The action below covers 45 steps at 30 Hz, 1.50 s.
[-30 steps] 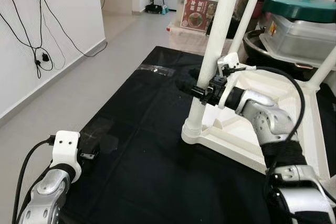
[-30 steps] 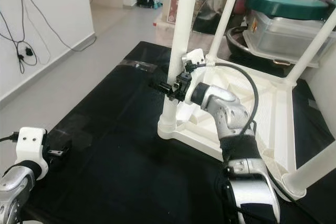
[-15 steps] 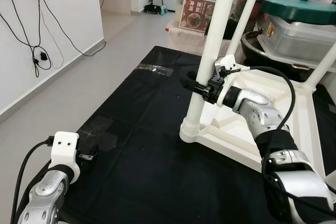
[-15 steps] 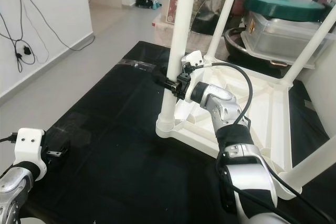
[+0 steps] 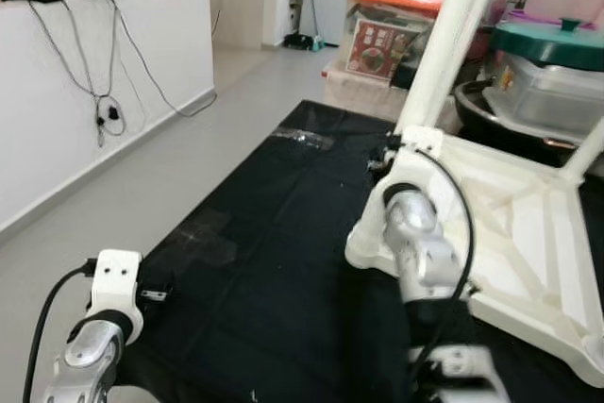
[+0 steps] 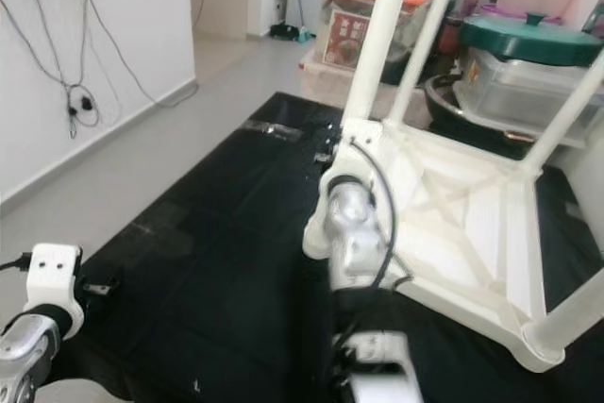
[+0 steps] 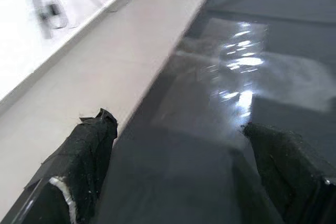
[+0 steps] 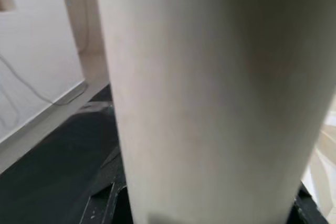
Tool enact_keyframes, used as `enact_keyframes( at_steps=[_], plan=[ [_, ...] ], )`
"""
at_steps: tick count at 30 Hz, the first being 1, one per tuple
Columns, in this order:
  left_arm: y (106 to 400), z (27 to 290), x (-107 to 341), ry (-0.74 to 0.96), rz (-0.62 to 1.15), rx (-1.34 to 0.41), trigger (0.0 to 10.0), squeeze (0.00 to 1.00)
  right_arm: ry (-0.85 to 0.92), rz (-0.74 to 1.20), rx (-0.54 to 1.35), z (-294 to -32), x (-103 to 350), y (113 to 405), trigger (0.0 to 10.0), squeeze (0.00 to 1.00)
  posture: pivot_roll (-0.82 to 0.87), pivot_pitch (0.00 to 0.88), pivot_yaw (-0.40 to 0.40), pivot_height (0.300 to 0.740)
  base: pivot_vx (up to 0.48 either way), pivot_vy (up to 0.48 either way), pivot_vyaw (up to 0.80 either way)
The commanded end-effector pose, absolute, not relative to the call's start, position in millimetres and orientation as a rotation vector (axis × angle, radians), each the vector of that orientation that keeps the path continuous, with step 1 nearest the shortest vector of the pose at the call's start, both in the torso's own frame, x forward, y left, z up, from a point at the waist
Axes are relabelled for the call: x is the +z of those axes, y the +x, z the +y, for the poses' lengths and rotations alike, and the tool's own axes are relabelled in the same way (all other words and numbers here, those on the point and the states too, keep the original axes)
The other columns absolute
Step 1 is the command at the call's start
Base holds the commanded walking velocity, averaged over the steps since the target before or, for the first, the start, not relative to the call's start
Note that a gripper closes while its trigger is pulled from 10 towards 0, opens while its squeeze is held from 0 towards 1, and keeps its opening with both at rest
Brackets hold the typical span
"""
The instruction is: Building children table
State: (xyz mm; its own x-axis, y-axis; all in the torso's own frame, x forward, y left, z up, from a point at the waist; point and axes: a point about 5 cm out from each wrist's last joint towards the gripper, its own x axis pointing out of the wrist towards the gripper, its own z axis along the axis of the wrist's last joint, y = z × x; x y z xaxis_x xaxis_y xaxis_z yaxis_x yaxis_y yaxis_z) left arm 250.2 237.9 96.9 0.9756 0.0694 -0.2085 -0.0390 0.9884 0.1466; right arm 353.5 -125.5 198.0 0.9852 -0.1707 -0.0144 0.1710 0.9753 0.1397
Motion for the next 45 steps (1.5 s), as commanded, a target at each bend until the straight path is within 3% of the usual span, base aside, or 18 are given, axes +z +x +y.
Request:
enact_keyframes(
  at_steps=[1,4,5,6,7,8,9,10,12,13,18,19,25,31,35,43,44,45],
  plan=[
    [251.8,239.4,98.1,0.142,0.217,0.059,10.0,0.0,0.171,0.056,-0.228,-125.4,186.2,349.8,0.0,0.0,0.14,0.0,-0.095,0.74,0.0,0.0,0.0],
    [254.5,237.8,99.0,0.133,0.212,0.063,10.0,0.0,0.159,0.06,-0.248,-119.6,192.7,350.0,0.0,0.0,0.13,0.0,-0.096,0.74,0.0,0.0,0.0],
    [254.8,236.5,98.8,0.132,0.212,0.062,10.0,0.0,0.157,0.065,-0.245,-118.7,193.5,350.0,1.6,0.0,0.13,0.0,-0.097,0.74,0.0,0.0,0.0],
    [254.8,236.5,98.8,0.132,0.212,0.062,10.0,0.0,0.157,0.065,-0.245,-118.7,193.5,350.0,1.6,0.0,0.13,0.0,-0.097,0.74,0.0,0.0,0.0],
    [254.9,235.6,98.5,0.132,0.212,0.061,10.0,0.0,0.162,0.073,-0.244,-118.2,193.6,349.7,6.1,0.0,0.13,0.0,-0.097,0.74,0.0,0.0,0.0],
    [254.9,234.8,98.1,0.131,0.213,0.06,10.0,0.0,0.163,0.086,-0.221,-116.4,193.3,350.6,10.0,0.0,0.13,0.0,-0.097,0.74,0.0,0.0,0.0],
    [254.7,234.2,97.9,0.131,0.213,0.059,10.0,0.0,0.174,0.097,-0.191,-112.8,194.0,348.8,10.0,0.0,0.13,0.0,-0.097,0.74,0.0,0.0,0.0],
    [254.5,234.0,97.8,0.13,0.213,0.058,10.0,0.0,0.204,0.086,-0.166,-110.7,196.4,346.3,10.0,0.2,0.13,0.0,-0.097,0.74,0.0,0.0,0.0],
    [254.4,233.9,97.8,0.129,0.213,0.058,10.0,0.0,0.224,0.076,-0.154,-109.3,198.6,343.7,10.0,0.2,0.13,0.0,-0.097,0.74,0.0,0.0,0.0],
    [254.4,235.0,97.1,0.131,0.215,0.057,10.0,0.0,0.244,0.056,-0.136,-110.0,203.6,339.4,10.0,1.0,0.12,0.0,-0.095,0.74,0.0,0.0,0.0],
    [254.7,236.2,97.1,0.134,0.217,0.056,10.0,0.0,0.235,0.045,-0.121,-111.8,208.9,337.4,10.0,1.0,0.12,0.0,-0.089,0.74,0.0,0.0,0.0],
    [255.1,236.6,97.4,0.137,0.216,0.054,10.0,0.0,0.232,0.032,-0.116,-115.0,214.8,336.3,10.0,0.0,0.11,0.0,-0.084,0.74,0.0,0.0,0.0],
    [256.1,237.4,98.0,0.144,0.216,0.047,10.0,0.0,0.225,-0.013,-0.085,-126.0,231.0,335.2,10.0,0.0,0.1,0.0,-0.073,0.74,0.0,0.0,0.0],
    [257.9,236.9,98.3,0.154,0.216,0.033,10.0,0.0,0.181,-0.043,0.085,-135.4,246.1,338.4,10.0,0.0,0.09,0.0,-0.069,0.74,0.0,0.0,0.0],
    [259.3,234.3,98.7,0.16,0.211,0.021,10.0,0.0,0.071,-0.085,0.409,-137.3,261.5,338.5,10.0,0.0,0.1,0.0,-0.074,0.74,0.0,0.0,0.0],
    [258.9,233.6,98.2,0.169,0.212,0.012,10.0,0.0,-0.096,-0.065,0.693,-144.1,255.9,346.4,10.0,0.0,0.1,0.0,-0.082,0.74,0.0,0.0,0.0],
    [259.5,234.0,98.7,0.171,0.21,0.012,10.0,0.0,-0.126,-0.059,0.725,-146.3,254.1,351.1,8.7,0.0,0.11,0.0,-0.09,0.74,0.0,0.0,0.0],
    [259.5,234.0,98.7,0.171,0.21,0.012,10.0,0.0,-0.126,-0.059,0.725,-146.3,254.1,351.1,8.7,0.0,0.11,0.0,-0.09,0.74,0.0,0.0,0.0]
  ],
)
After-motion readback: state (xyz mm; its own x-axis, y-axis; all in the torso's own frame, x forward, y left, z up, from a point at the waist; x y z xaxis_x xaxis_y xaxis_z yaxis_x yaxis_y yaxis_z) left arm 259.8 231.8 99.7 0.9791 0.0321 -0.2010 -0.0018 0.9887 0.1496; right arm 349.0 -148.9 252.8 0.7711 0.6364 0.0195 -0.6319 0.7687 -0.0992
